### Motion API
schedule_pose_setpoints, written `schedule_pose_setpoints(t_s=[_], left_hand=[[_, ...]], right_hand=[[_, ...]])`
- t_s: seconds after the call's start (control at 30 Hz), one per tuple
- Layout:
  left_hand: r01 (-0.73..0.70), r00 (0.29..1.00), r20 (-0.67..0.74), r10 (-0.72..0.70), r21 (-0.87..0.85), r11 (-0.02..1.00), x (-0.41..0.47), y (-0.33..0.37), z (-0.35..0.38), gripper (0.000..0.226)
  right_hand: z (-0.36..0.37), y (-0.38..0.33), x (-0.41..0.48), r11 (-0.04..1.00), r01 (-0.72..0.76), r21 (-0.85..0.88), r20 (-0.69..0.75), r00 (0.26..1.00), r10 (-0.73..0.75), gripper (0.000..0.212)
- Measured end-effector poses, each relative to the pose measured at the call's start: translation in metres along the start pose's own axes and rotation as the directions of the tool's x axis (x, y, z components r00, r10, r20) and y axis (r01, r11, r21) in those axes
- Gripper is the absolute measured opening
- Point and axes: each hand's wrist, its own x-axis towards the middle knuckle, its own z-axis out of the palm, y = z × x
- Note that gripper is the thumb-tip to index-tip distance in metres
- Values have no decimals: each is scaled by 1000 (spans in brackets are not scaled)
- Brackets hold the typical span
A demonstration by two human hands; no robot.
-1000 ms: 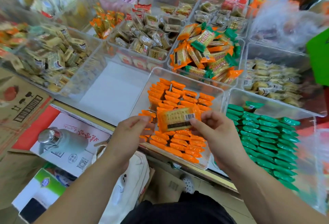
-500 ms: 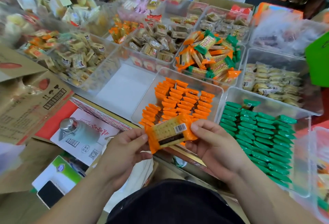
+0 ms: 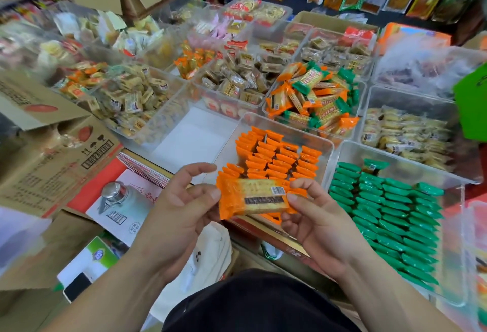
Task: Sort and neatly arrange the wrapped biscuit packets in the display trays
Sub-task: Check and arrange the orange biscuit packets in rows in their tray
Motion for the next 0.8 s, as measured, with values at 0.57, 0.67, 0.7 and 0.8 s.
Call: schedule_pose_setpoints(t_s=[0.57, 0.67, 0.7, 0.8], left_hand=[[280, 959, -52, -280, -17, 960, 15, 7, -5, 17], [317, 945, -66, -320, -54, 947, 23, 3, -7, 22], [308, 948, -83, -309, -23, 951, 23, 3, -8, 23], [210, 971, -148, -187, 163, 964, 26, 1, -9, 18]], right_hand=[[11, -28, 15, 975, -135, -174, -68, 990, 125, 29], [8, -22, 23, 971, -150, -188, -66, 988, 140, 27], [7, -20, 24, 963, -140, -228, -70, 989, 127, 26], [6, -18, 28, 915, -91, -392, -119, 992, 47, 18]])
